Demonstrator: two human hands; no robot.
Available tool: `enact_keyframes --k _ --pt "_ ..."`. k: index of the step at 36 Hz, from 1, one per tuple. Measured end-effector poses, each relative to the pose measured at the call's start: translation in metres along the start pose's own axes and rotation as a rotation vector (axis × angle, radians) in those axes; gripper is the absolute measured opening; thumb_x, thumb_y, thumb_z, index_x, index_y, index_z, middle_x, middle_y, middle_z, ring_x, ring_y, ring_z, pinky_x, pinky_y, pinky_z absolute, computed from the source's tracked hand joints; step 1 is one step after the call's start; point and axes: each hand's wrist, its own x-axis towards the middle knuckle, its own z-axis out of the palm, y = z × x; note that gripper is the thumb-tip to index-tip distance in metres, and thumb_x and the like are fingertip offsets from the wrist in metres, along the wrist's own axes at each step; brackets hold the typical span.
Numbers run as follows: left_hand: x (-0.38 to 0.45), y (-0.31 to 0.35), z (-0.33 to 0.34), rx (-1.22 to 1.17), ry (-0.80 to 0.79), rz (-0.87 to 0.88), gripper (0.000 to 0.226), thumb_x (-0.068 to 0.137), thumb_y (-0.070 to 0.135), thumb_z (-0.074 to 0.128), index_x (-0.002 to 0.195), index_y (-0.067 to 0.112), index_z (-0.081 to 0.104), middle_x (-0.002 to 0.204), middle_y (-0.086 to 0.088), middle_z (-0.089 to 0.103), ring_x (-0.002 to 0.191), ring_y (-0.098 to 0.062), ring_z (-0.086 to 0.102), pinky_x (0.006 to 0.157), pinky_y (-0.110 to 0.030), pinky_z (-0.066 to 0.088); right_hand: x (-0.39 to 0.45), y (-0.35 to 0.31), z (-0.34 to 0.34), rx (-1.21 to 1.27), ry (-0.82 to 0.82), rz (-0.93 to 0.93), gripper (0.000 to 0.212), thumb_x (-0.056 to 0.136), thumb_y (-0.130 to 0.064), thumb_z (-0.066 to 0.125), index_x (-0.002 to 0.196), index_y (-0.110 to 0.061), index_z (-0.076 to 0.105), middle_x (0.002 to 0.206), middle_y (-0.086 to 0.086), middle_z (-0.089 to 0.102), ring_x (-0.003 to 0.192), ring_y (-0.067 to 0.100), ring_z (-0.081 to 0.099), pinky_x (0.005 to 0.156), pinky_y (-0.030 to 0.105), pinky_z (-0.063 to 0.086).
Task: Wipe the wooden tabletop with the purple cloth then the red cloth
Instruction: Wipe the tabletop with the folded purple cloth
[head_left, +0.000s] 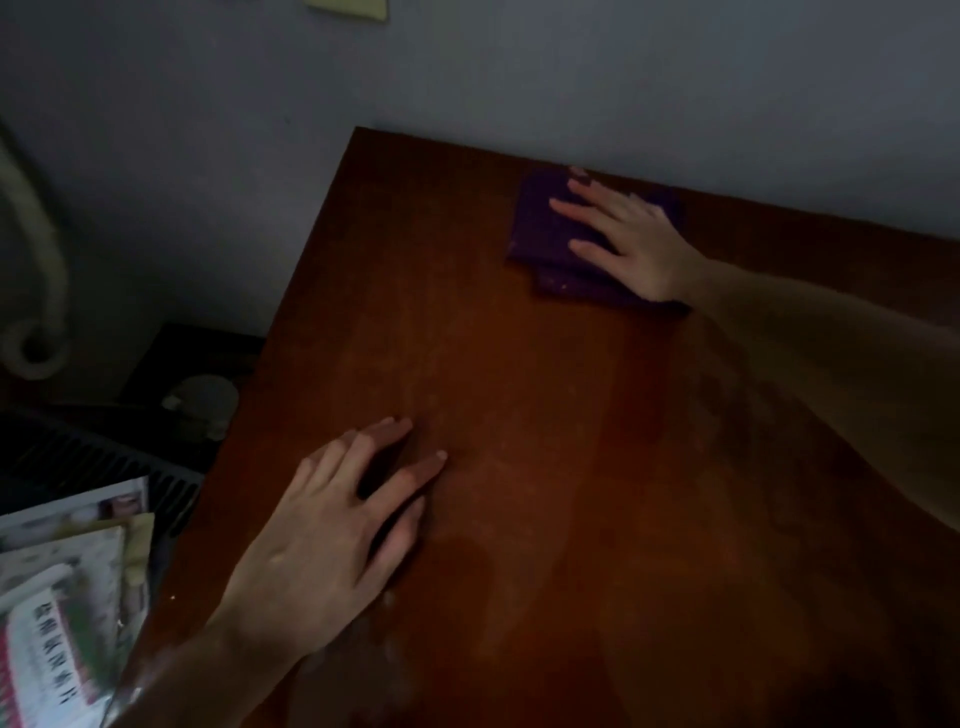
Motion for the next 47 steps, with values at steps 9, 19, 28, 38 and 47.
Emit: enact_keyframes --k 9,19,28,38,47 --pt "0.0 -0.001 0.001 0.019 0.011 0.001 0.047 0.102 0.048 0.033 0.146 0.037 0.047 0.15 0.0 0.041 0.139 -0.017 0.038 0.103 -0.038 0.032 0.015 0.004 0.003 0.039 0.064 0.262 0.059 0.105 -0.064 0.024 0.16 -0.044 0.019 0.172 -0.005 0.011 0.159 0.017 0.007 0.127 0.047 0.002" --pt "-0.001 0.008 -0.004 0.063 0.064 0.01 0.047 0.101 0.048 0.034 0.143 0.034 0.051 0.146 0.001 0.041 0.13 -0.018 0.041 0.1 -0.034 0.032 -0.093 -0.063 0.025 0.076 0.122 0.54 0.06 0.105 -0.059 0.022 0.162 -0.042 0.013 0.173 -0.004 0.006 0.159 0.017 0.0 0.127 0.049 -0.001" --pt "-0.004 0.026 -0.002 0.258 0.123 0.051 0.041 0.101 0.031 0.043 0.138 0.017 0.055 0.135 -0.012 0.052 0.117 -0.031 0.054 0.094 -0.046 0.042 -0.294 -0.161 0.055 0.017 0.153 0.39 0.066 0.098 -0.062 0.02 0.161 -0.042 0.02 0.172 -0.005 0.015 0.159 0.017 0.01 0.126 0.05 0.013" --pt "0.012 0.113 0.041 -0.008 0.223 0.005 0.034 0.093 0.026 0.047 0.122 0.019 0.062 0.122 -0.005 0.055 0.107 -0.026 0.054 0.087 -0.043 0.042 -0.379 -0.166 0.049 0.013 0.047 0.112 0.063 0.102 -0.063 0.035 0.16 -0.047 0.017 0.172 -0.012 0.005 0.159 0.01 0.0 0.127 0.049 0.013" --pt "0.036 0.136 0.058 -0.086 0.2 -0.08 0.042 0.099 0.038 0.039 0.13 0.015 0.056 0.128 -0.007 0.051 0.111 -0.025 0.051 0.094 -0.04 0.039 -0.305 -0.074 0.032 -0.005 0.012 -0.003 0.061 0.101 -0.062 0.033 0.159 -0.047 0.022 0.172 -0.012 0.008 0.159 0.009 0.002 0.128 0.045 0.008"
